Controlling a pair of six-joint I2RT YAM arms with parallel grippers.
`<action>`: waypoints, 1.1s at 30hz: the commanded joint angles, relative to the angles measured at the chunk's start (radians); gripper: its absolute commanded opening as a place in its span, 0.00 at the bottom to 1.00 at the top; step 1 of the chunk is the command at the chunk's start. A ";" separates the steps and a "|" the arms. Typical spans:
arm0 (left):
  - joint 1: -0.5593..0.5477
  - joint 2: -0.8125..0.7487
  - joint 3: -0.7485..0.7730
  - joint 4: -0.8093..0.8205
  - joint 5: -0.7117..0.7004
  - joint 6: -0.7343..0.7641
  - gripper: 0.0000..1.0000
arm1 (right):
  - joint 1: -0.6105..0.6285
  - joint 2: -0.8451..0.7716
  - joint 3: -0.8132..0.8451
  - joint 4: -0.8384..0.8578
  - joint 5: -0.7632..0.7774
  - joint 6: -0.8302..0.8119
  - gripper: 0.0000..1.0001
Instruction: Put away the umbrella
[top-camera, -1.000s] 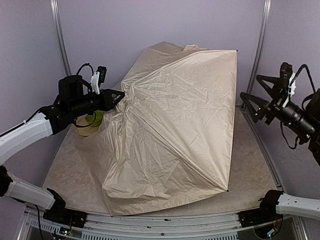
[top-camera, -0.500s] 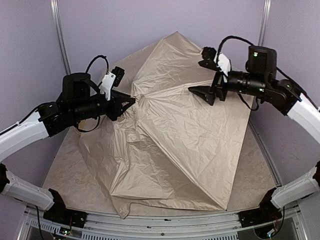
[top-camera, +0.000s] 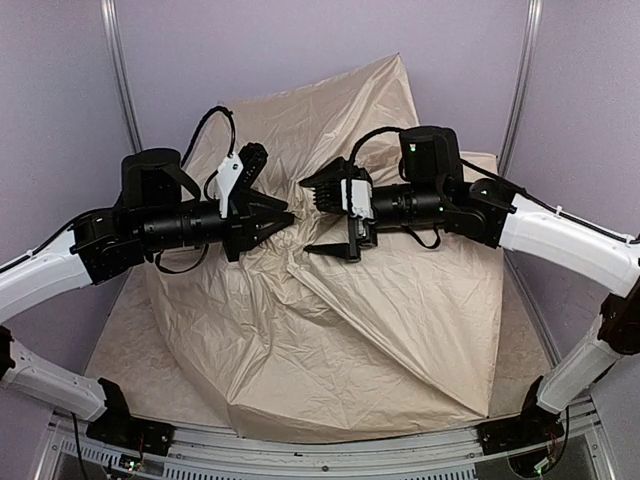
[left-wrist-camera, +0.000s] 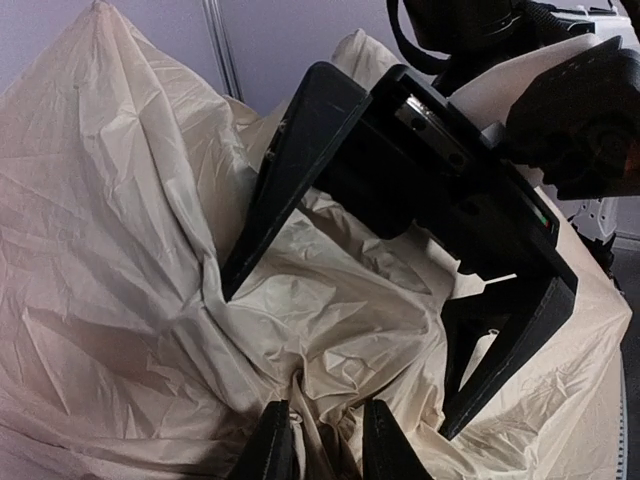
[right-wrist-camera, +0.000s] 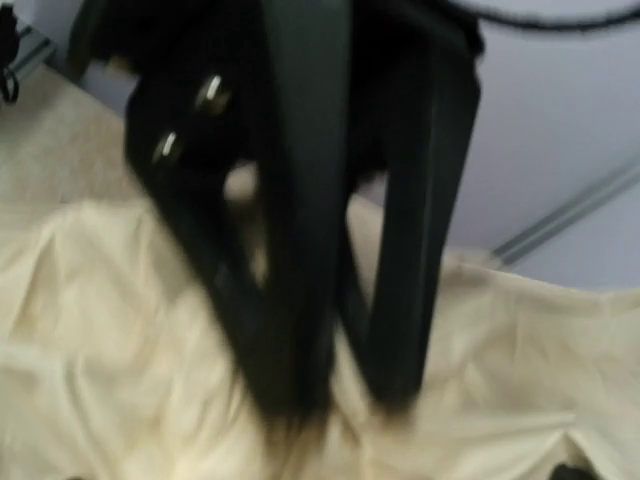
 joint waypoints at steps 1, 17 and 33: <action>-0.049 0.037 0.021 0.141 0.206 -0.008 0.00 | 0.026 0.046 -0.070 0.169 -0.099 0.014 0.99; -0.092 0.055 0.021 0.244 0.262 -0.021 0.00 | 0.026 0.040 -0.156 0.297 -0.007 0.164 0.42; -0.100 -0.179 -0.157 0.392 0.027 -0.002 0.99 | 0.013 -0.132 -0.293 0.461 0.103 0.408 0.00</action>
